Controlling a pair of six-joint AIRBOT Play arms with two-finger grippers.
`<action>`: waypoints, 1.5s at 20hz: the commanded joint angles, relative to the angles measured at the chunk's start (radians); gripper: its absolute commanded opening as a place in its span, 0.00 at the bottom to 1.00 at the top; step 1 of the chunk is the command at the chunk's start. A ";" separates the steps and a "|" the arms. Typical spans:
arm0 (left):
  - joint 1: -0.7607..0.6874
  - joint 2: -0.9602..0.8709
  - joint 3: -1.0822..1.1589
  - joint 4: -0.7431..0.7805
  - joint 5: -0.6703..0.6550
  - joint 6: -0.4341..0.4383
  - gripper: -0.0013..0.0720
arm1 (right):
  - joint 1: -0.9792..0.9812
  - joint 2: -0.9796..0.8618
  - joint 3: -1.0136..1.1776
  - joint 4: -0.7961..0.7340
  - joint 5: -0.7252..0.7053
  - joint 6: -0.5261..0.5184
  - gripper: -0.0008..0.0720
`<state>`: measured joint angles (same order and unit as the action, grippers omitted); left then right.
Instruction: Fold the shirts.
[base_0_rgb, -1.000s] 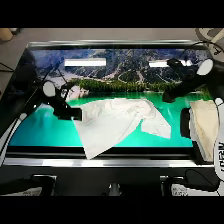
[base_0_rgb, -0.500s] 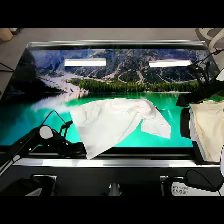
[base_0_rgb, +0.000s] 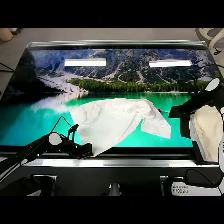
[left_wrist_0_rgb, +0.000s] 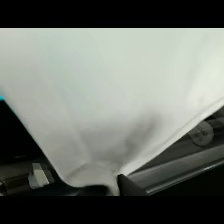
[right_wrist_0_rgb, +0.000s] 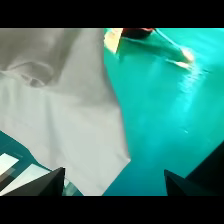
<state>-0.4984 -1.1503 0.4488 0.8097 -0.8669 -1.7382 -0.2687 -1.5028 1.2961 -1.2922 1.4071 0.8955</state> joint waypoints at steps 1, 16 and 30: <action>-0.010 -0.011 0.008 -0.025 0.050 -0.018 0.06 | 0.000 -0.071 -0.025 0.081 -0.009 -0.063 0.93; -0.010 0.135 0.105 0.041 0.003 0.037 0.05 | -0.001 -0.250 -0.022 0.294 0.001 -0.160 0.04; -0.006 0.474 1.364 1.050 0.011 -0.291 0.05 | -0.003 0.888 0.292 0.607 -0.909 -0.288 0.04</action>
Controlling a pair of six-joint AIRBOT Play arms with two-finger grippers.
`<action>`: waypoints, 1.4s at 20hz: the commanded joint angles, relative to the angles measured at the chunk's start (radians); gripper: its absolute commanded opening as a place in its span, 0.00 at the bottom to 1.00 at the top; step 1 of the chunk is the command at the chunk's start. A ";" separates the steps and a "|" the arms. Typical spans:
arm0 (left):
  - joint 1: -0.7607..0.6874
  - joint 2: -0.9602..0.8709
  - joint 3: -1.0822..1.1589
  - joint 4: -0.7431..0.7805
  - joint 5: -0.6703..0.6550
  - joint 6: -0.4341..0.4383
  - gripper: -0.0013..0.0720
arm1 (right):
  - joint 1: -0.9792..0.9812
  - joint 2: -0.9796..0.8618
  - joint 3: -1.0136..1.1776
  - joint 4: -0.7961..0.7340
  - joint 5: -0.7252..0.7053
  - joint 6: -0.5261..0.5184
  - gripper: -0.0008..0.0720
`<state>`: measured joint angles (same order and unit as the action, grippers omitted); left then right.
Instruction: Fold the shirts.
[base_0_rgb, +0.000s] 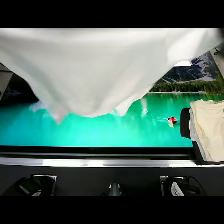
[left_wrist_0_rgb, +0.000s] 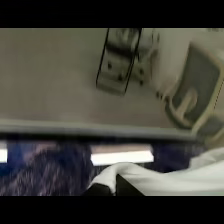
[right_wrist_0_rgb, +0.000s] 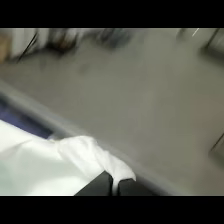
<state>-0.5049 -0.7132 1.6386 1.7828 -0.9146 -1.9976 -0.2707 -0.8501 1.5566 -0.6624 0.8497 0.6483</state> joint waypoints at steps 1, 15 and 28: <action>0.000 0.036 0.174 0.047 0.055 0.021 0.05 | -0.001 0.285 0.031 -0.063 -0.373 -0.039 0.04; 0.090 -0.214 0.028 0.323 -0.470 0.185 0.05 | 0.000 -0.019 0.031 -0.345 0.059 0.183 0.04; 0.412 -0.631 -0.328 0.003 -0.338 0.182 0.05 | 0.274 -0.797 0.027 -0.325 -0.068 0.227 0.04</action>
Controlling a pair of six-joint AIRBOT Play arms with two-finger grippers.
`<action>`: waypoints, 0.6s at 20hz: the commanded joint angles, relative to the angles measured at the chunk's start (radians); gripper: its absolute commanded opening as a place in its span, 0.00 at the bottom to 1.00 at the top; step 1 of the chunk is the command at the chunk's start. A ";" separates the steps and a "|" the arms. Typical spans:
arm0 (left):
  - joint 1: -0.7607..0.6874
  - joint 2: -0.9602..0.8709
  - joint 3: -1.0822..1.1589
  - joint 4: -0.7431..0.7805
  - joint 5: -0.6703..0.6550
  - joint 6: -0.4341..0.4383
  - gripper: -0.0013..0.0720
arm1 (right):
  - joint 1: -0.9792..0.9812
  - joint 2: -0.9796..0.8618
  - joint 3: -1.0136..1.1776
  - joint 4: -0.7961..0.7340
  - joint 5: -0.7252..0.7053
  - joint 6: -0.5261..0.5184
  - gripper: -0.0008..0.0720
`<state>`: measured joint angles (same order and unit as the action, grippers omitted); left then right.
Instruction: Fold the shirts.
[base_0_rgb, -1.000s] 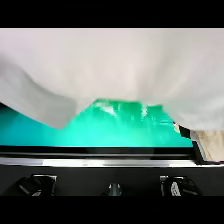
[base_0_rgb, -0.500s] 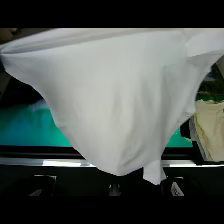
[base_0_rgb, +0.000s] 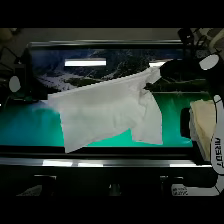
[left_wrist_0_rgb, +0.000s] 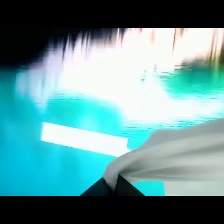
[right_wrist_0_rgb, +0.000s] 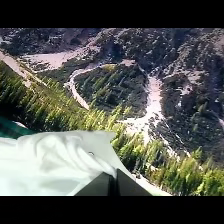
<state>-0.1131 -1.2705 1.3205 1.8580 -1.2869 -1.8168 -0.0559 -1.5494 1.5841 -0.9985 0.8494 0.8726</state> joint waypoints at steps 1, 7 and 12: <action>0.020 -0.098 -0.010 -0.102 0.038 0.001 0.05 | 0.068 -0.112 0.000 0.010 -0.068 0.002 0.04; 0.019 -0.206 -0.012 -0.446 -0.075 0.088 0.84 | 0.032 -0.111 0.004 -0.018 0.043 0.001 0.74; 0.058 -0.019 -0.275 -0.530 -0.114 0.171 0.84 | -0.166 -0.093 -0.005 -0.150 0.410 -0.010 0.68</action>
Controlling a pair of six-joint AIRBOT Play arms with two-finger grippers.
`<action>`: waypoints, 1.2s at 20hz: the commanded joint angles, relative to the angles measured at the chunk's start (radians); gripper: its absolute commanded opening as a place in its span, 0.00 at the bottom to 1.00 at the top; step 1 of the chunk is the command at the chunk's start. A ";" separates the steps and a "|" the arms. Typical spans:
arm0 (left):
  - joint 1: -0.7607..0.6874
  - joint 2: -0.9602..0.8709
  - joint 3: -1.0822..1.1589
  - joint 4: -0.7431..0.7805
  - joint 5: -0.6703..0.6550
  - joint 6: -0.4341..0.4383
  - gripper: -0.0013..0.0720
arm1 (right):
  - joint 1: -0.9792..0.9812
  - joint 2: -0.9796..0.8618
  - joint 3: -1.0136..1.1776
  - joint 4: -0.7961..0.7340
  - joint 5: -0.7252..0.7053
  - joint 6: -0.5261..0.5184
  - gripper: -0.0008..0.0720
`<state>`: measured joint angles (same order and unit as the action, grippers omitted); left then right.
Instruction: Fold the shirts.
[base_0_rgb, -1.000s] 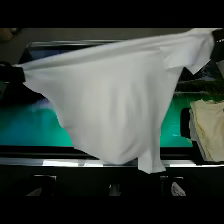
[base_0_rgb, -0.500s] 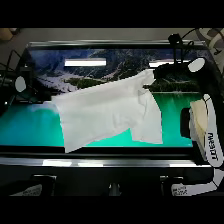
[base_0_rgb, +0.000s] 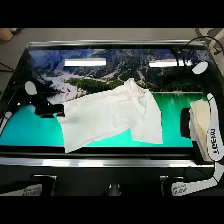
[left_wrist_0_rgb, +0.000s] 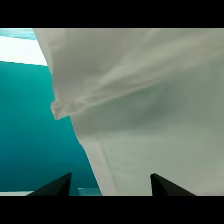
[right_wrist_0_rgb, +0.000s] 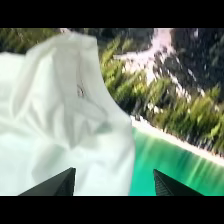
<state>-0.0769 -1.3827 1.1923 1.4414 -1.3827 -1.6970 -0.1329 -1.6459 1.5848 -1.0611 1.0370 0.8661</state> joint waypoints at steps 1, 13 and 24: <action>0.036 0.159 -0.256 -0.184 0.004 0.068 0.77 | -0.114 -0.003 -0.011 -0.122 0.285 -0.004 0.67; 0.048 0.338 -0.677 -0.291 0.164 0.074 0.78 | -0.137 -0.024 -0.052 -0.101 0.354 -0.019 0.55; -0.004 0.216 -0.676 -0.360 0.346 0.071 0.06 | -0.137 -0.026 -0.052 -0.102 0.372 -0.026 0.57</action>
<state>-0.0750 -1.1519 0.5140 1.0779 -1.1011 -1.6226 -0.2687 -1.6699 1.5333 -1.1633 1.3899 0.8413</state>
